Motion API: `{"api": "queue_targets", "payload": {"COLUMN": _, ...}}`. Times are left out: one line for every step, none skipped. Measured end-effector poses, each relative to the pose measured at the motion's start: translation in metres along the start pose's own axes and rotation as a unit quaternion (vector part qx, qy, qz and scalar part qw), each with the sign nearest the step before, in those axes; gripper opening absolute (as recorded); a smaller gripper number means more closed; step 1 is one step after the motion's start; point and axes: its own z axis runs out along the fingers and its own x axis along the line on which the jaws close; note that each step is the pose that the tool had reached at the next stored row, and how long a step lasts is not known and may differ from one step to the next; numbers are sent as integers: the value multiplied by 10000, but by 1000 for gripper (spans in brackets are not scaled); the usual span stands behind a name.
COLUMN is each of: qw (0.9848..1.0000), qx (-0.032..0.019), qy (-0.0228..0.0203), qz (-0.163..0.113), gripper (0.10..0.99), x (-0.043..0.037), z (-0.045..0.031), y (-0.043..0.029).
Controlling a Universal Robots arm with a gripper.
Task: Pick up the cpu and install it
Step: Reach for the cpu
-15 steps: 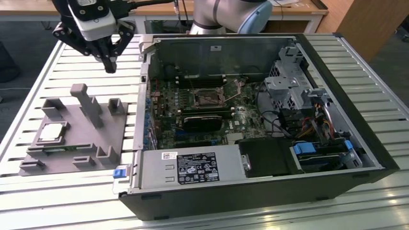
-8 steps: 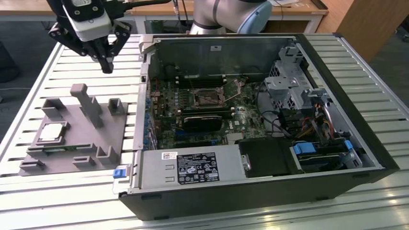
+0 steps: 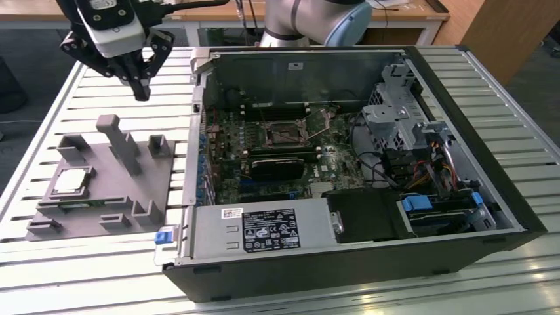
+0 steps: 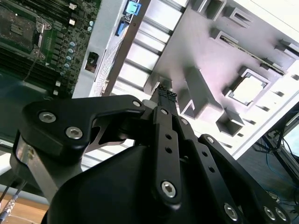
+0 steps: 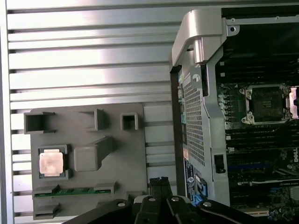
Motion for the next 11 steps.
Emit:
{"api": "queue_targets", "payload": {"qw": 10000, "qx": 0, "qy": 0, "qz": 0, "gripper": 106, "x": 10, "z": 0, "y": -1}}
{"api": "queue_targets", "payload": {"qw": 10000, "qx": 0, "qy": 0, "qz": 0, "gripper": 106, "x": 19, "z": 1, "y": -1}}
{"api": "queue_targets", "payload": {"qw": 10000, "qx": 0, "qy": 0, "qz": 0, "gripper": 106, "x": 28, "z": 1, "y": -2}}
{"api": "queue_targets", "payload": {"qw": 10000, "qx": 0, "qy": 0, "qz": 0, "gripper": 106, "x": 37, "z": 2, "y": -3}}
{"api": "queue_targets", "payload": {"qw": 10000, "qx": 0, "qy": 0, "qz": 0, "gripper": 106, "x": 46, "z": 2, "y": -4}}
{"api": "queue_targets", "payload": {"qw": 10000, "qx": 0, "qy": 0, "qz": 0, "gripper": 106, "x": 55, "z": 3, "y": -4}}
{"api": "queue_targets", "payload": {"qw": 10000, "qx": 0, "qy": 0, "qz": 0, "gripper": 106, "x": 68, "z": 3, "y": -5}}
{"api": "queue_targets", "payload": {"qw": 10000, "qx": 0, "qy": 0, "qz": 0, "gripper": 106, "x": 89, "z": 4, "y": -7}}
{"api": "queue_targets", "payload": {"qw": 10000, "qx": 0, "qy": 0, "qz": 0, "gripper": 106, "x": 113, "z": 5, "y": -9}}
{"api": "queue_targets", "payload": {"qw": 10000, "qx": 0, "qy": 0, "qz": -1, "gripper": 106, "x": 141, "z": 5, "y": -11}}
{"api": "queue_targets", "payload": {"qw": 10000, "qx": 0, "qy": 0, "qz": -1, "gripper": 106, "x": 173, "z": 5, "y": -14}}
